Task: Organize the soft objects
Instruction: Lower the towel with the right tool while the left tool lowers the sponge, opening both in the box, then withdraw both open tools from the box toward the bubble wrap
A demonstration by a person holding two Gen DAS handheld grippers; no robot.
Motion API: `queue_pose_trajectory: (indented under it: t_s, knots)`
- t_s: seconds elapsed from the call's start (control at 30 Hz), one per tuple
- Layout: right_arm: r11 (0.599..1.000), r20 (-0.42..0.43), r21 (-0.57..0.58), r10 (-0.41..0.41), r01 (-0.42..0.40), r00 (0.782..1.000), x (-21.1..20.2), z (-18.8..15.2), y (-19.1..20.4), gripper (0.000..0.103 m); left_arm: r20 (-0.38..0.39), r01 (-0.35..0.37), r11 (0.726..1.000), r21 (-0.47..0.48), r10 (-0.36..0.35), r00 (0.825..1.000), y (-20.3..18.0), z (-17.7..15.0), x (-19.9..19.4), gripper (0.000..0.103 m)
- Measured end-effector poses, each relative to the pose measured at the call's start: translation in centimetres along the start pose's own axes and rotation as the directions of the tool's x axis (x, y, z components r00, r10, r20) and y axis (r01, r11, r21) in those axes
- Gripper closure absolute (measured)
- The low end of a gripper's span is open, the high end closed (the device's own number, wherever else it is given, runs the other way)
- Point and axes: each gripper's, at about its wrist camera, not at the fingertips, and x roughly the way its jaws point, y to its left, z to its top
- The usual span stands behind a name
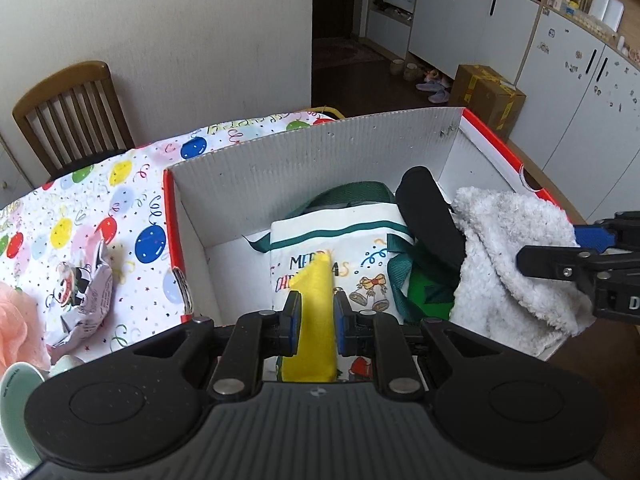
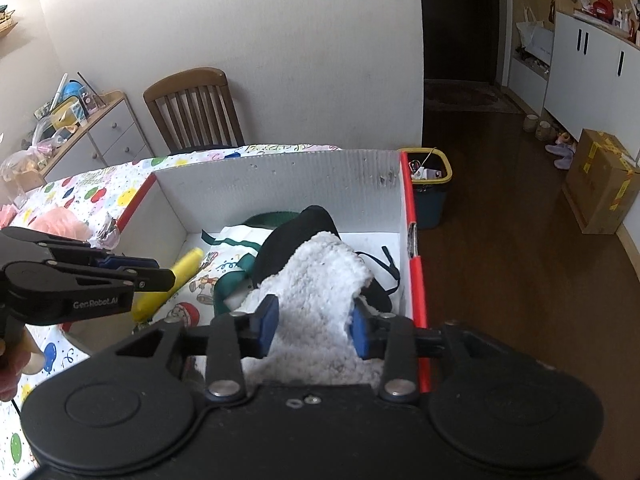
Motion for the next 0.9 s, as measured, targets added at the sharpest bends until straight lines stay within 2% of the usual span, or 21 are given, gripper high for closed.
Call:
queue_pose_trajectory:
  t_s: [0.03, 0.13, 0.17, 0.2, 0.57, 0.67, 0.83, 0.9]
  knots:
    - [1.0, 0.005, -0.004, -0.004, 0.004, 1.0, -0.3, 0.0, 0.0, 0.061, 0.004, -0.008, 1.0, 0.004, 0.008, 1.0, -0.1, -0.1, -0.1, 0.082]
    - [1.0, 0.02, -0.01, -0.003, 0.003, 1.0, -0.9, 0.1, 0.1, 0.055, 0.023, -0.005, 1.0, 0.012, 0.005, 1.0, -0.4, -0.2, -0.7, 0.061]
    - [1.0, 0.025, -0.013, -0.002, 0.003, 1.0, -1.2, 0.1, 0.1, 0.052, 0.032, -0.001, 1.0, 0.009, 0.001, 1.0, -0.4, -0.3, -0.9, 0.051]
    - [1.0, 0.027, -0.018, 0.004, -0.003, 1.0, -1.5, 0.2, 0.1, 0.051, 0.039, 0.005, 1.0, 0.005, -0.005, 0.999, -0.5, -0.3, -1.2, 0.047]
    - [0.997, 0.058, -0.067, 0.033, -0.029, 0.998, -4.7, 0.1, 0.9, 0.04, 0.096, 0.05, 0.999, -0.017, -0.048, 0.994, -0.6, -1.1, -4.5, 0.047]
    - [0.997, 0.077, -0.07, 0.049, -0.044, 0.996, -5.8, 0.1, 1.2, 0.035, 0.119, 0.061, 0.998, -0.021, -0.058, 0.991, -0.6, -1.5, -6.0, 0.04]
    - [0.992, 0.114, -0.11, 0.075, -0.063, 0.991, -7.7, 0.1, 2.6, 0.025, 0.154, 0.078, 0.996, -0.033, -0.072, 0.985, -0.1, -2.5, -8.7, 0.039]
    - [0.989, 0.124, -0.125, 0.09, -0.074, 0.988, -8.3, 0.0, 3.3, 0.023, 0.167, 0.085, 0.995, -0.044, -0.076, 0.983, 0.3, -3.0, -9.8, 0.032]
